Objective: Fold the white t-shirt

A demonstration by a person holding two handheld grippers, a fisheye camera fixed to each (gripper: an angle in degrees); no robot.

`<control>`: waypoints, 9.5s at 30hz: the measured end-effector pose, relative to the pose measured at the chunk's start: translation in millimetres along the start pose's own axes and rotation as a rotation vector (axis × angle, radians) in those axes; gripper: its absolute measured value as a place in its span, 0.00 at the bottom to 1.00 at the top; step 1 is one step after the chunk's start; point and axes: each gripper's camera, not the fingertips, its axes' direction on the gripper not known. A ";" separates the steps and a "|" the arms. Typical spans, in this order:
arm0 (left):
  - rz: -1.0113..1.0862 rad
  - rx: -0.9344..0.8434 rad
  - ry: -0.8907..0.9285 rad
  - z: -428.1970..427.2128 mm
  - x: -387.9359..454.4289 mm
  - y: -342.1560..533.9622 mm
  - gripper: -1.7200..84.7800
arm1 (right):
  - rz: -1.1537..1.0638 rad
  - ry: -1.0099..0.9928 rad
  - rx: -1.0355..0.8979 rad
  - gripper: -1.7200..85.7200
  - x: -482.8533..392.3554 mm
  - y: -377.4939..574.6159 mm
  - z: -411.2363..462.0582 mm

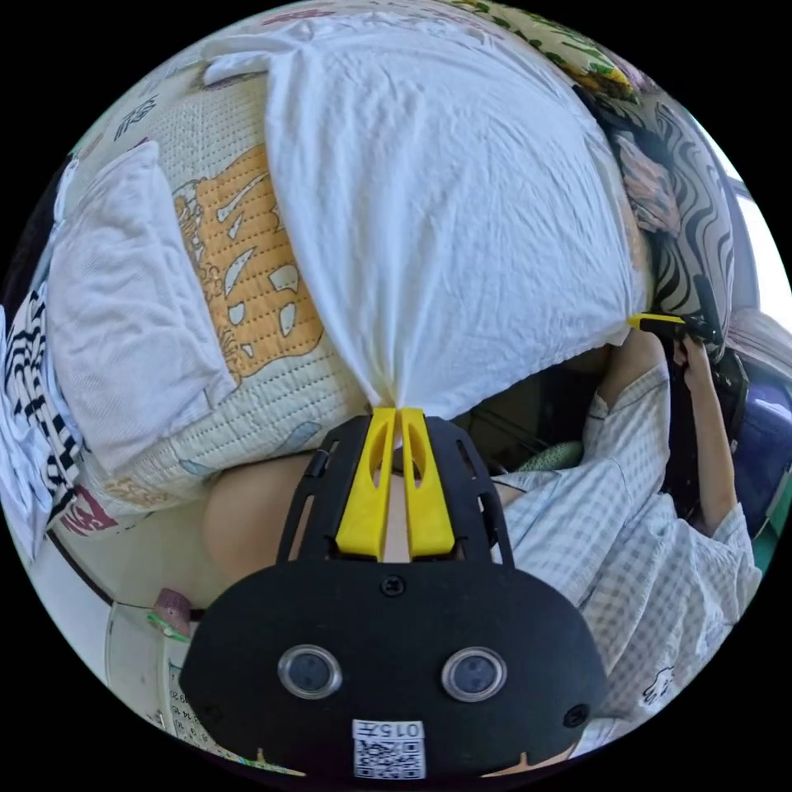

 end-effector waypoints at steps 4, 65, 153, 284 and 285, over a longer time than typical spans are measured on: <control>0.009 0.060 0.040 16.9 8.4 0.6 0.02 | -0.021 -0.021 0.038 0.02 1.9 35.2 -28.2; 0.145 0.648 0.207 33.9 209.4 -588.4 0.02 | -0.104 -0.220 0.614 0.02 -11.8 -151.9 -305.9; -0.629 0.968 0.568 -220.8 -298.1 -50.6 0.01 | -0.585 0.385 -0.156 0.04 -469.2 -897.0 266.3; 0.533 0.221 -0.234 -74.4 134.6 84.8 0.01 | -0.444 0.128 0.194 0.02 -164.2 -46.8 34.0; 0.526 0.196 -0.238 -73.2 133.9 85.3 0.01 | -0.438 0.146 0.176 0.02 -162.4 -45.8 38.1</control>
